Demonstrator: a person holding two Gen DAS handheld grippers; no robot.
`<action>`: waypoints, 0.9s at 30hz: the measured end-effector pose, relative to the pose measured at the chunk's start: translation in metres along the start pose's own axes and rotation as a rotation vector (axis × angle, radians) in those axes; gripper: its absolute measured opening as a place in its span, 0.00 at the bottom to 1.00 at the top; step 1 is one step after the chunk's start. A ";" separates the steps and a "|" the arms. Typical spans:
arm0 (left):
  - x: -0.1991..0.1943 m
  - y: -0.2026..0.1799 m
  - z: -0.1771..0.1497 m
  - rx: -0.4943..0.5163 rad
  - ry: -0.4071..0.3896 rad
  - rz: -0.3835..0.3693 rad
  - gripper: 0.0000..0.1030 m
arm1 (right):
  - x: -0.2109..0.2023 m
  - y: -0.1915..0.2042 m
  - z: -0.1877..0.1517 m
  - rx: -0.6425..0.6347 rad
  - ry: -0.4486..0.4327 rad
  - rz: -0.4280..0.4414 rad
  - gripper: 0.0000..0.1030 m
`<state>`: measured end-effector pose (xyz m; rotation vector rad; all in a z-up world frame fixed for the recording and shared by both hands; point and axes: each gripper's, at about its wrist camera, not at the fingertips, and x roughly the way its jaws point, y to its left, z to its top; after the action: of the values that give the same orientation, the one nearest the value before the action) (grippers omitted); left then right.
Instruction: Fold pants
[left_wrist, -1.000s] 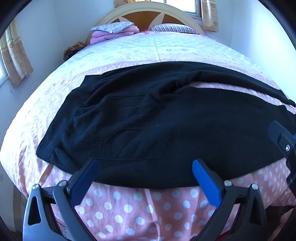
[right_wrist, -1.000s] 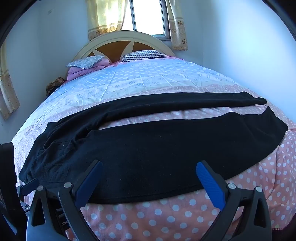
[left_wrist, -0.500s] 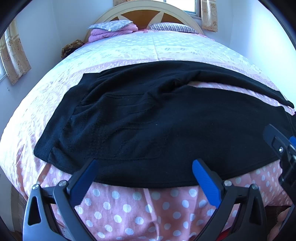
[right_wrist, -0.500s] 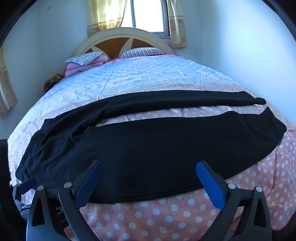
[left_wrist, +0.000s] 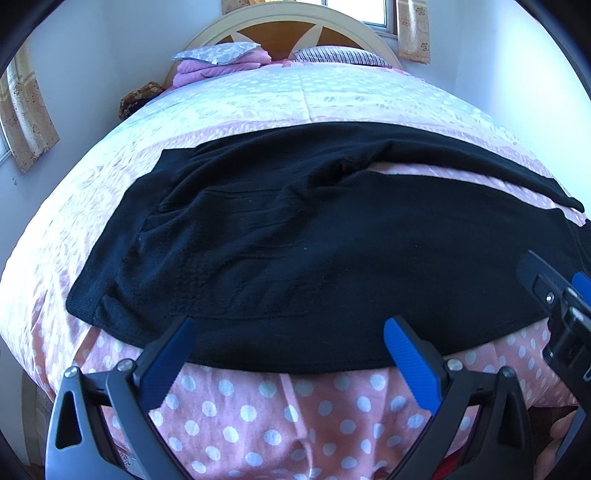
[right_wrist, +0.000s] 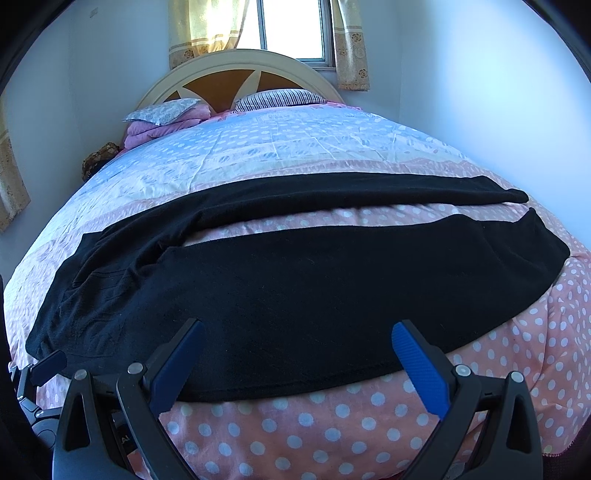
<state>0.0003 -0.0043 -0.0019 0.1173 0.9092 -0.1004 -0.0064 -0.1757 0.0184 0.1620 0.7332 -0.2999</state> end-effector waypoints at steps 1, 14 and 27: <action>0.000 0.000 0.000 0.001 -0.001 0.000 1.00 | 0.000 0.000 0.000 0.001 0.001 0.000 0.99; -0.002 -0.002 0.001 0.006 -0.008 0.001 1.00 | 0.001 -0.001 -0.001 -0.001 0.010 0.002 0.99; -0.001 0.030 0.017 -0.024 -0.037 0.010 1.00 | 0.004 -0.008 0.006 -0.003 -0.002 -0.003 0.99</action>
<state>0.0164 0.0232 0.0111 0.0974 0.8730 -0.0823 -0.0026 -0.1854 0.0200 0.1582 0.7322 -0.3017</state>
